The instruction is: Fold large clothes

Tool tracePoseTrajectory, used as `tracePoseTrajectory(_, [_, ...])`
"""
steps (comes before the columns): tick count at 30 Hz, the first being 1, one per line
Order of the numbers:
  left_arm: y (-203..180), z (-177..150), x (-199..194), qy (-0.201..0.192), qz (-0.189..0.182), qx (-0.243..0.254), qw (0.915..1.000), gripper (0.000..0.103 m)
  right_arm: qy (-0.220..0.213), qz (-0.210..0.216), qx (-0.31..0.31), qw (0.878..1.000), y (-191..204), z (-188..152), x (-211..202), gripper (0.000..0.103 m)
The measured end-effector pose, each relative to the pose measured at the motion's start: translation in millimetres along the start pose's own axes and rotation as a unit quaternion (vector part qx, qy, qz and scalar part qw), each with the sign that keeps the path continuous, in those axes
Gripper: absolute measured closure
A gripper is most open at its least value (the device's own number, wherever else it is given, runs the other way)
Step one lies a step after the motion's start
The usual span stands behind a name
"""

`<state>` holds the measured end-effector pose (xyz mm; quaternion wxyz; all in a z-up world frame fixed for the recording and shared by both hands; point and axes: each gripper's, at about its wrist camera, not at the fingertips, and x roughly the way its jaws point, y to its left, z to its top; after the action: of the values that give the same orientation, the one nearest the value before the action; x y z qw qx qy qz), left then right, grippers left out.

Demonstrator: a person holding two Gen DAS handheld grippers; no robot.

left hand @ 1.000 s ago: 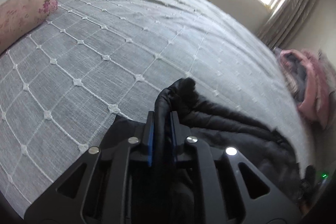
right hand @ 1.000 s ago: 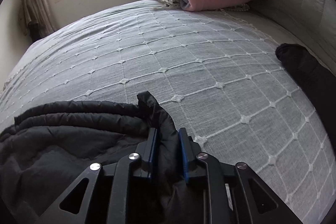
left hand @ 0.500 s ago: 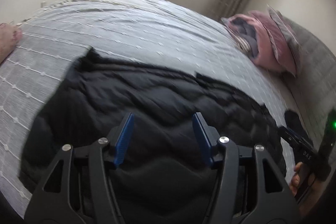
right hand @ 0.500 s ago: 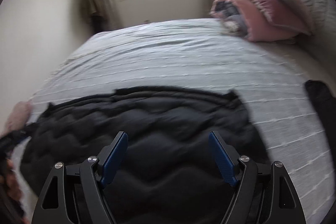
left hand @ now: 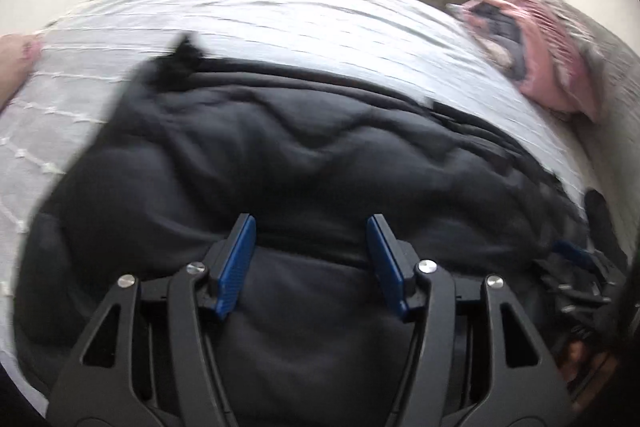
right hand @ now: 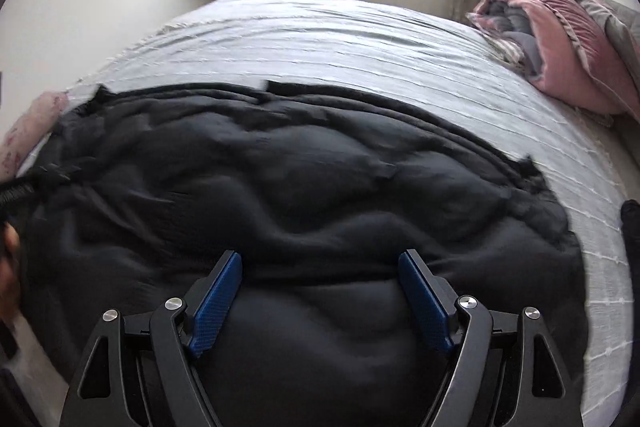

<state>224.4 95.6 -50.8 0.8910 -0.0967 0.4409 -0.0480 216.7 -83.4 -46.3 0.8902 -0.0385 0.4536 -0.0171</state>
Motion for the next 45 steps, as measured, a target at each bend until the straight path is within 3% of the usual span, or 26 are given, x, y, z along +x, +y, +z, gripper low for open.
tracePoseTrajectory(2, [22.5, 5.7, 0.4, -0.007, 0.025, -0.023, 0.9994, 0.044, 0.003, -0.021, 0.029, 0.999, -34.2, -3.2, 1.8, 0.020])
tracePoseTrajectory(7, [74.0, 13.7, 4.7, -0.001, 0.012, -0.091, 0.9958, 0.044, 0.018, -0.041, 0.121, 0.992, -115.0, -18.4, 6.7, 0.019])
tracePoseTrajectory(11, [96.9, 13.7, 6.3, 0.003, 0.008, -0.118, 0.9930, 0.044, 0.032, -0.048, 0.174, 0.983, -153.5, -29.3, 11.1, 0.017])
tracePoseTrajectory(14, [104.9, 13.6, 3.9, 0.008, -0.011, -0.141, 0.9899, 0.044, 0.055, -0.051, 0.245, 0.967, -180.9, -42.5, 13.6, 0.006])
tracePoseTrajectory(16, [100.1, 14.9, -3.0, 0.008, -0.002, -0.137, 0.9905, 0.044, 0.063, -0.031, 0.289, 0.955, -194.2, -51.3, 14.3, 0.007])
tracePoseTrajectory(18, [93.5, 16.2, -12.5, 0.001, 0.006, -0.124, 0.9922, 0.044, 0.062, -0.050, 0.293, 0.953, -193.0, -47.0, 5.9, 0.007])
tracePoseTrajectory(21, [65.9, 17.0, -28.8, -0.025, -0.004, -0.083, 0.9962, 0.042, 0.018, -0.079, 0.259, 0.963, -171.5, -30.1, -20.4, 0.007])
tracePoseTrajectory(24, [24.6, 15.3, -31.1, -0.036, -0.021, -0.024, 0.9989, 0.031, -0.038, -0.022, 0.236, 0.971, -134.8, -9.5, -42.6, 0.007])
tracePoseTrajectory(26, [-3.5, 19.1, -22.0, -0.030, -0.030, 0.012, 0.9990, 0.031, -0.063, 0.025, 0.211, 0.975, -101.9, 4.8, -49.8, 0.007])
tracePoseTrajectory(30, [-38.5, 27.9, -2.6, -0.031, -0.034, 0.068, 0.9966, 0.031, -0.063, 0.078, 0.165, 0.981, -54.6, 24.9, -37.8, 0.007])
tracePoseTrajectory(32, [-41.5, 37.1, 10.2, -0.023, -0.038, 0.071, 0.9965, 0.031, -0.047, 0.086, 0.143, 0.985, -37.4, 30.0, -19.8, 0.007])
tracePoseTrajectory(35, [-32.0, 43.9, 32.9, -0.007, -0.014, 0.063, 0.9979, 0.031, -0.019, 0.058, 0.095, 0.994, -22.8, 35.8, 14.1, 0.007])
tracePoseTrajectory(37, [-23.0, 42.9, 45.3, -0.021, 0.030, 0.076, 0.9964, 0.030, -0.013, 0.020, 0.073, 0.997, -25.3, 31.9, 27.0, 0.007])
tracePoseTrajectory(45, [5.9, 47.9, 38.6, -0.021, 0.051, 0.034, 0.9979, 0.030, 0.006, -0.088, 0.171, 0.981, -116.9, 15.6, 36.1, 0.008])
